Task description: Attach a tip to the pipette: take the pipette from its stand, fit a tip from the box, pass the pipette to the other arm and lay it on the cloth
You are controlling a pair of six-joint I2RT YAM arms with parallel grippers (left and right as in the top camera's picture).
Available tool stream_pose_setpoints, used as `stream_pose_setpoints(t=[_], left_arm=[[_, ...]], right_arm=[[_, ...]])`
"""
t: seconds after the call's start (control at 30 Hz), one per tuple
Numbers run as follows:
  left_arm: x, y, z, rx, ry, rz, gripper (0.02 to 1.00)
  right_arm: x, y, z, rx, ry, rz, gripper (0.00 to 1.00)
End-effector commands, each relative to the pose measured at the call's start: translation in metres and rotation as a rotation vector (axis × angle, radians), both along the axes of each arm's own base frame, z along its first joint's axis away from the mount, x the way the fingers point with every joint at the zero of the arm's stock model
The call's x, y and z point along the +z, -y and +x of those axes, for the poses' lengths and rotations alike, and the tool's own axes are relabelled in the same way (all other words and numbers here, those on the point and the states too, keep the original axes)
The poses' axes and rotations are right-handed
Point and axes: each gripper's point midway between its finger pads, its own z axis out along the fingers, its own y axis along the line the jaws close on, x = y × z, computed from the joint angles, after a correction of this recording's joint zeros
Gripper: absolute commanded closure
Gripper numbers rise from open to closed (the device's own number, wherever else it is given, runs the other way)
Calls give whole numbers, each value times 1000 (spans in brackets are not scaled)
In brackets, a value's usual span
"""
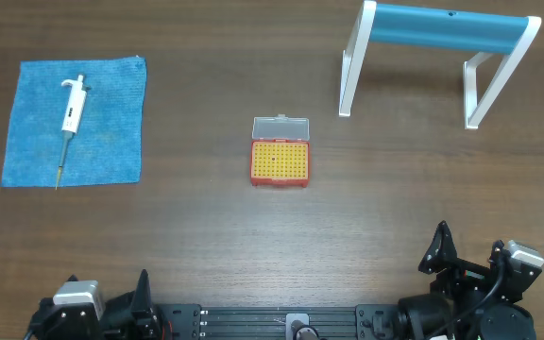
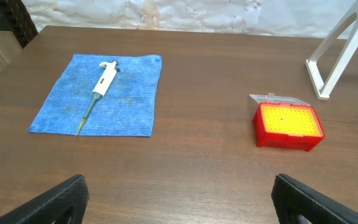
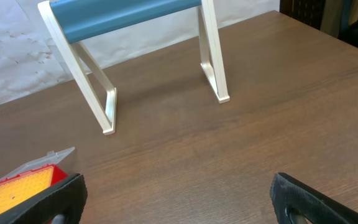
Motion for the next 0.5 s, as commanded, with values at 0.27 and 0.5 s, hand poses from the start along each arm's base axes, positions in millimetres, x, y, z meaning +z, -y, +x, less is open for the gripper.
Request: stream_pose_setpoints(t=[0.27, 0.5], left_arm=[[1, 5, -1, -52, 16, -10, 69], [24, 16, 13, -286, 209, 49, 66]], right_arm=[[-2, 4, 1, -29, -8, 8, 47], [-2, 4, 1, -29, -7, 8, 47]])
